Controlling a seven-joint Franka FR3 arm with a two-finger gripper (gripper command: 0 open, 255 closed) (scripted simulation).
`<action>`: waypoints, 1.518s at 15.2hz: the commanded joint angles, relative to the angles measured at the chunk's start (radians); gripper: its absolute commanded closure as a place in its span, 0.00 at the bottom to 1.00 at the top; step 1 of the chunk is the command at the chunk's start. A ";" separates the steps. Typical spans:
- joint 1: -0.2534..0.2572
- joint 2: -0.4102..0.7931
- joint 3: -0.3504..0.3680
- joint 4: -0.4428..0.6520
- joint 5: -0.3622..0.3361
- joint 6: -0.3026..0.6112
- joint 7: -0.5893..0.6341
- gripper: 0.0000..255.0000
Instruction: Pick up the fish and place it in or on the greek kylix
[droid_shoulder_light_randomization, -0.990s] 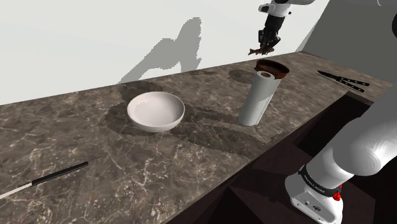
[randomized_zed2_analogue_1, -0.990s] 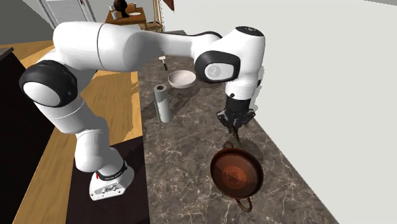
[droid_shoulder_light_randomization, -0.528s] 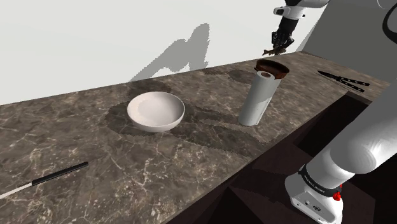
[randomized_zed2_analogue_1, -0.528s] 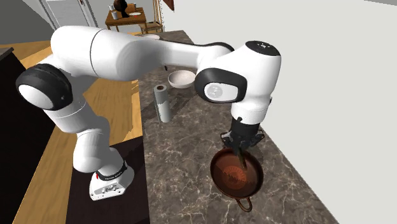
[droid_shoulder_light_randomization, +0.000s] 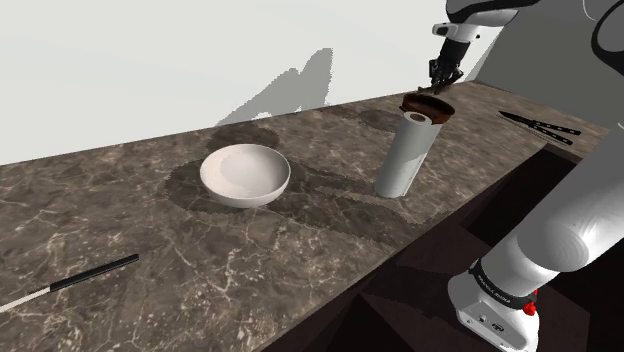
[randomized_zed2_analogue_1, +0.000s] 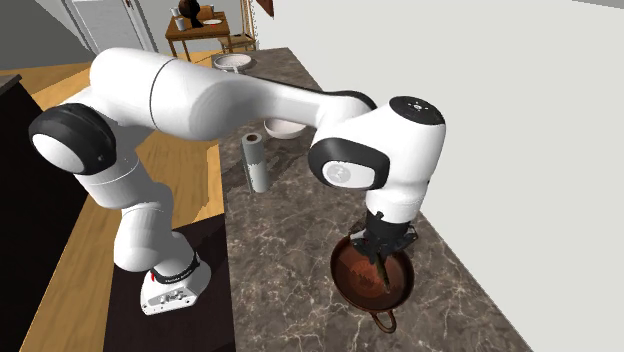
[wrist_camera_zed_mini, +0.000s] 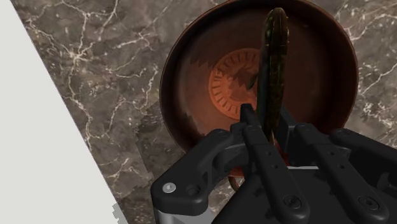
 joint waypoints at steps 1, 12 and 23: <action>-0.001 -0.001 -0.001 -0.027 0.000 0.026 -0.001 1.00; -0.001 0.005 -0.001 -0.080 0.002 0.085 -0.001 1.00; 0.002 -0.008 0.001 0.033 -0.004 -0.040 0.003 0.00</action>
